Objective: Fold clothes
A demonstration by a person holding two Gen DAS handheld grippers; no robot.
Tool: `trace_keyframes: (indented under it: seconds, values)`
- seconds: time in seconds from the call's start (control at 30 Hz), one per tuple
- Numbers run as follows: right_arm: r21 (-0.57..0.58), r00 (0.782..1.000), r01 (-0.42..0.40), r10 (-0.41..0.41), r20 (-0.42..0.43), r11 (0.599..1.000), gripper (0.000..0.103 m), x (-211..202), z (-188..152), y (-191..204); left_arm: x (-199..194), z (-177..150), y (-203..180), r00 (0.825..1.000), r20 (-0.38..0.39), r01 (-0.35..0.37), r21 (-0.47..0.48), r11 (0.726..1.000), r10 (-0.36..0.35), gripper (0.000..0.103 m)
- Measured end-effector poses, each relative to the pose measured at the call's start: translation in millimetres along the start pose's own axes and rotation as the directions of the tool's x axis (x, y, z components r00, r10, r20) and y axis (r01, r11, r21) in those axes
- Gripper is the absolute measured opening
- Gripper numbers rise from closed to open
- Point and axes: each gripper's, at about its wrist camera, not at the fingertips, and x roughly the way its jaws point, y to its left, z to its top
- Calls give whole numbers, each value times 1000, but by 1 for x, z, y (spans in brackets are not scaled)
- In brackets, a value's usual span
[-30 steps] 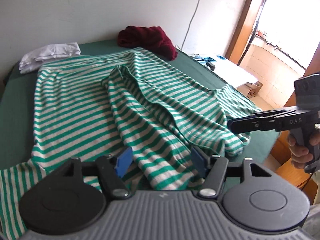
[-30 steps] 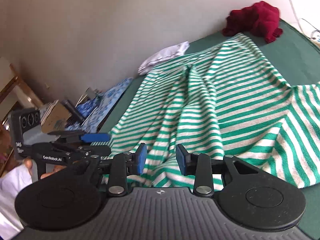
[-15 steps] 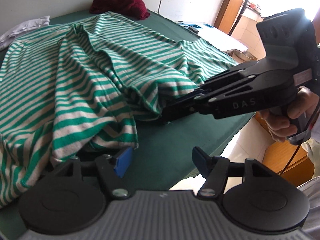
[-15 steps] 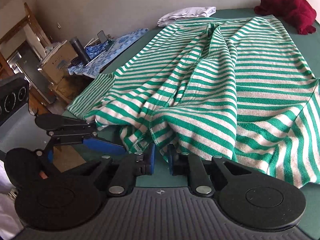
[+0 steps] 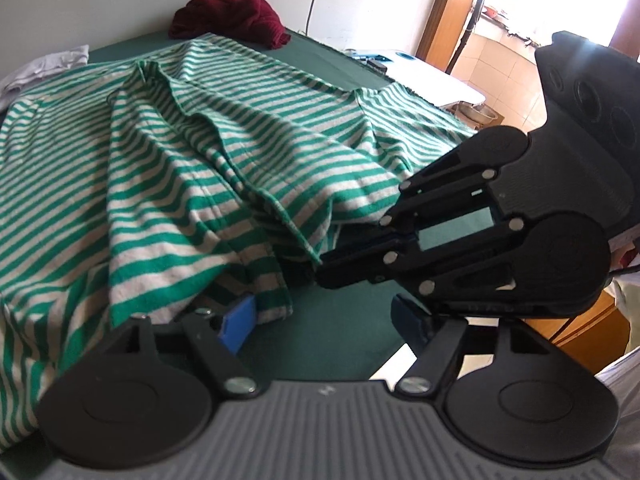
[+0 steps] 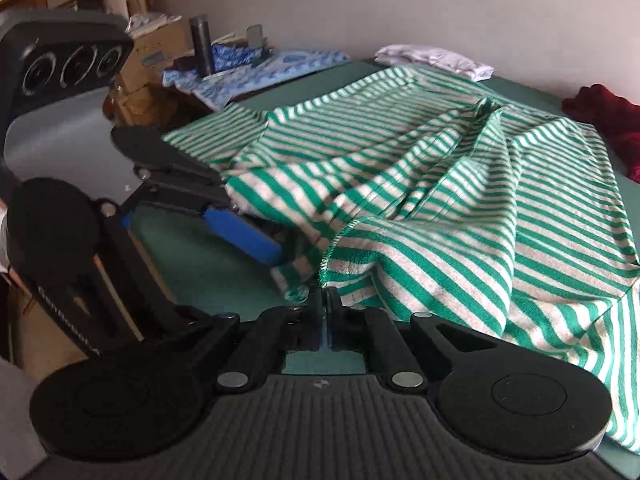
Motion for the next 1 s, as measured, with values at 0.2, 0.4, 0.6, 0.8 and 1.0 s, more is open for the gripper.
trace_keyframes:
  seconds: [0.2, 0.4, 0.6, 0.8, 1.0]
  values:
    - [66, 991, -119, 123, -55, 991, 9, -12, -2, -4, -19, -2, -9, 1000, 10, 13, 59, 998, -13, 76]
    - [224, 982, -104, 64, 178, 969, 12, -46, 12, -29, -35, 8, -4, 997, 73, 1, 110, 994, -9, 89]
    - [288, 998, -63, 64, 6, 956, 9, 10, 0, -39, 20, 9, 7, 998, -30, 61, 55, 997, -59, 81]
    - [283, 1000, -17, 20, -6, 959, 15, 12, 9, -41, 18, 3, -4, 996, -28, 87, 87, 992, -85, 88]
    - [307, 999, 30, -24, -24, 951, 20, 20, 21, -48, -21, 13, 22, 998, 52, 46, 29, 999, -47, 88]
